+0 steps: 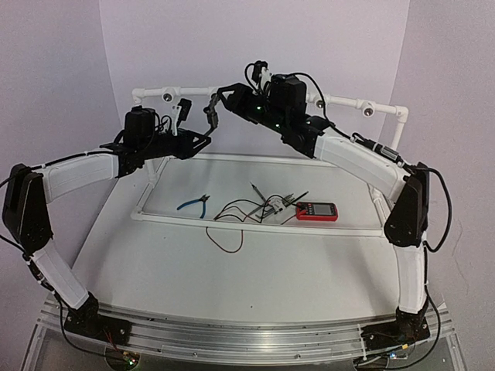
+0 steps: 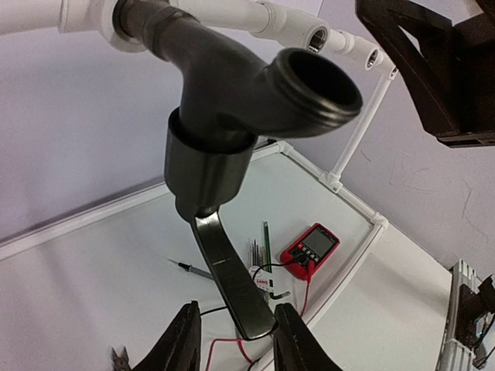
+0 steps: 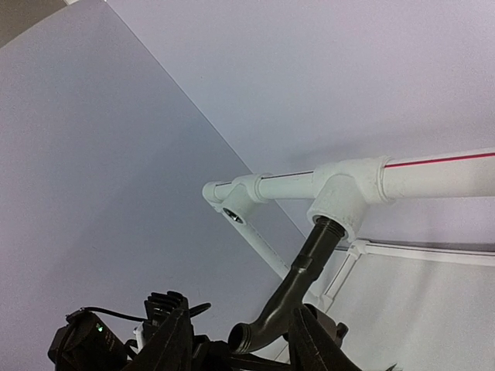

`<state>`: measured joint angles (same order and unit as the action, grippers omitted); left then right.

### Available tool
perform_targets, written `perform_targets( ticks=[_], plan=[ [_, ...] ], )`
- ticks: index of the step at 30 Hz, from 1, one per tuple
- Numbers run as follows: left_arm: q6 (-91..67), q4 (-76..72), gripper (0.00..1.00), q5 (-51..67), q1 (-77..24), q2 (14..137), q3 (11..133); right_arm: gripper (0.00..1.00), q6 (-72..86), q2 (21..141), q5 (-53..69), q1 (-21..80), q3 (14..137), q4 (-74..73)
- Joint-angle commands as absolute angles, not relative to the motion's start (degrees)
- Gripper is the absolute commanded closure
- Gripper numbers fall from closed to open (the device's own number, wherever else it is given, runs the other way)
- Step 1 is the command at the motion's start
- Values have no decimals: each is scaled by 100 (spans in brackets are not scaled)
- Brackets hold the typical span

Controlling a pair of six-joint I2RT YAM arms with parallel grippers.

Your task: Install the water faucets

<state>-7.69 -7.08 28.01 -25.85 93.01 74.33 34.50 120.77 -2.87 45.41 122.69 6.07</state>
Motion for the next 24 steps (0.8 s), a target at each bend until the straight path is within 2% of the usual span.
perform_targets(
  ticks=[1,6,11,20,24],
  plan=[
    [-535,-973,71,2452,-2609,9306,7868,54,3422,12522,-152,4652,12975,729],
    [-135,-1022,83,2142,-2610,9256,7905,51,2899,13064,-365,4784,13590,772],
    [324,-1066,89,1970,-2610,9141,7832,53,2359,13252,-732,4847,13641,869],
    [762,-1252,98,1677,-2610,9002,7754,75,2163,12809,-1538,4876,12819,872],
    [1127,-1406,100,1525,-2610,8911,7756,76,2077,12605,-1746,4875,12529,826]
  ],
)
